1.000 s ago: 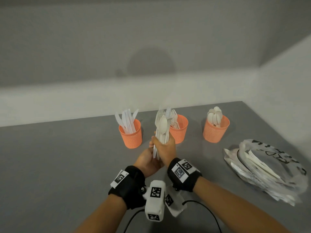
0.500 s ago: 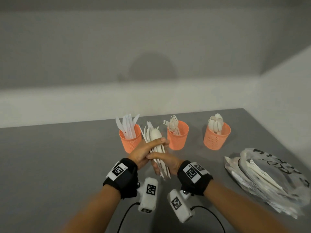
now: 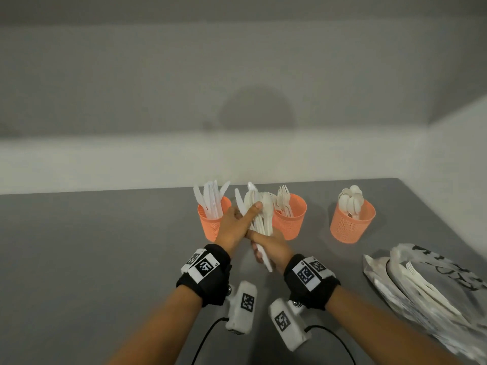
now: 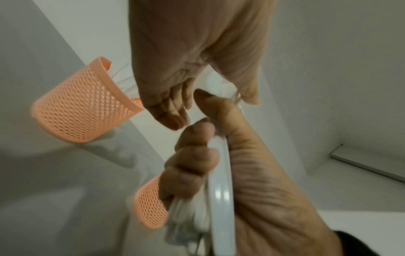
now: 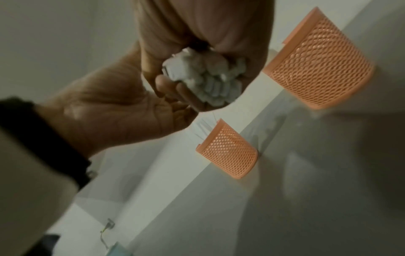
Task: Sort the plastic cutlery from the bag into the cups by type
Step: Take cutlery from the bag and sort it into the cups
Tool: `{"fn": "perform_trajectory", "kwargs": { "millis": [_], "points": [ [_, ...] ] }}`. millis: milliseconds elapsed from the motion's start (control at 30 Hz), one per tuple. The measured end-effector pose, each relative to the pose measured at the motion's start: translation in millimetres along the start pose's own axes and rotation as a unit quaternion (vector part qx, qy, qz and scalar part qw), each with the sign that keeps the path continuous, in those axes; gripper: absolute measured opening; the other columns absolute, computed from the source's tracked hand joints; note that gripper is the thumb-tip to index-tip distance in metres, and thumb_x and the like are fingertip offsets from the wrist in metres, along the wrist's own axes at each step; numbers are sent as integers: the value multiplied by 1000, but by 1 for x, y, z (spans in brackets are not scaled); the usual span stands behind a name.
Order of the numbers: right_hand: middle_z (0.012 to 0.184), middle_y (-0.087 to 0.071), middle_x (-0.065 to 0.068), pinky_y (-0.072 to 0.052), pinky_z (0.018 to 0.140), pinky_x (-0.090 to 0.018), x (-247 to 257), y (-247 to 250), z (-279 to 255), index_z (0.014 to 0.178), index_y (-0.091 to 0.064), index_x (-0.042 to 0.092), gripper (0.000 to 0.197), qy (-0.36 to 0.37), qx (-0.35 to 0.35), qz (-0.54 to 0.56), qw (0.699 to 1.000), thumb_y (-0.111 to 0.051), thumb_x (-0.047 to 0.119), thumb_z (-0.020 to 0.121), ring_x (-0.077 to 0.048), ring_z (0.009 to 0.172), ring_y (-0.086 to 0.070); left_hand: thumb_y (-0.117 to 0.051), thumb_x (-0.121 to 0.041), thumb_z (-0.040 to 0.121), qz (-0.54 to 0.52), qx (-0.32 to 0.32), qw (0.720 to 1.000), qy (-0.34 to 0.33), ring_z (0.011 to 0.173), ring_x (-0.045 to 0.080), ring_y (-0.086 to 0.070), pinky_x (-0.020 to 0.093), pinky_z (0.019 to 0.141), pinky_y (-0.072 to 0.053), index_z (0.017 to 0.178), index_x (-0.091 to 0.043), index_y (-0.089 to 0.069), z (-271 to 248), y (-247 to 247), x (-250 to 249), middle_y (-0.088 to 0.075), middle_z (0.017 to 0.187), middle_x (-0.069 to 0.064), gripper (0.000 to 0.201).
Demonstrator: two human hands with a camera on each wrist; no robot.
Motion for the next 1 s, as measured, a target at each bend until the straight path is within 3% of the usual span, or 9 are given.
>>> {"fn": "perform_trajectory", "kwargs": {
  "millis": [133,267,367,467,567,700,800,900,1000],
  "points": [
    [43,-46,2,-33,35,-18,8,7,2,78,-62,15,9,23,-10,-6,1000,-70,13,81,-8,33,-39,-67,-29,84,-7,-50,998,-37,52,9,-41,23,54,-37,67,-19,-48,-1,13,-7,-38,57,-3,27],
    [45,-51,0,-36,39,-20,9,5,4,83,-63,14,9,34,-1,-28,999,-71,15,81,-8,35,-43,-63,-31,87,-7,-68,997,-27,49,7,-51,27,55,-44,68,-16,-54,-1,16,-6,-52,50,-3,26],
    [74,-64,-23,-48,51,-28,16,7,3,91,-66,15,13,67,-3,-44,997,-72,15,80,-23,55,-58,-58,-44,86,-26,-64,997,23,72,25,-63,44,77,-56,91,0,-62,1,15,6,-65,79,22,45],
    [102,-68,-25,-55,77,-39,18,10,2,100,-67,14,23,73,0,-53,996,-73,18,78,-38,87,-64,-50,-30,94,-59,-43,997,38,62,18,-57,31,66,-54,88,-5,-61,2,11,9,-58,69,9,28],
    [96,-68,-5,-47,72,-15,13,13,8,106,-64,15,29,49,13,-53,997,-70,28,80,-8,83,-62,-51,-17,94,-78,-54,995,43,51,14,-48,24,56,-50,74,-11,-52,1,16,10,-48,62,7,21],
    [59,-51,0,-41,43,-19,-9,20,10,85,-58,15,25,-32,5,-11,999,-66,38,82,-9,46,-48,-35,-13,99,-137,-96,985,45,63,16,-60,24,55,-52,102,-3,-49,11,31,6,-60,75,7,18],
    [44,-43,5,-31,35,-16,-23,21,8,75,-48,17,20,-88,28,64,994,-59,27,88,-7,32,-36,-32,-8,94,-176,-111,978,30,43,10,-50,19,41,-42,88,-9,-42,20,41,-2,-46,66,7,13],
    [38,-40,7,-29,32,-16,-22,11,2,74,-42,17,18,-119,96,108,982,-43,19,92,-5,28,-31,-51,-19,89,-111,-59,991,43,38,7,-32,17,34,-27,74,-15,-39,27,34,0,-36,62,3,20],
    [36,-38,9,-31,33,-15,-14,-3,-7,78,-46,18,13,-128,173,152,965,-36,18,87,-3,26,-31,-65,-43,79,-86,42,993,73,48,7,-35,16,38,-29,100,-17,-47,19,7,7,-48,72,-1,39]
  ]
}}
Point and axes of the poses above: each hand's wrist, its own z-axis towards the middle knuckle, its own y-axis out of the back of the hand, x = y × z, the point moved 10 cm from there along z, towards the middle knuckle
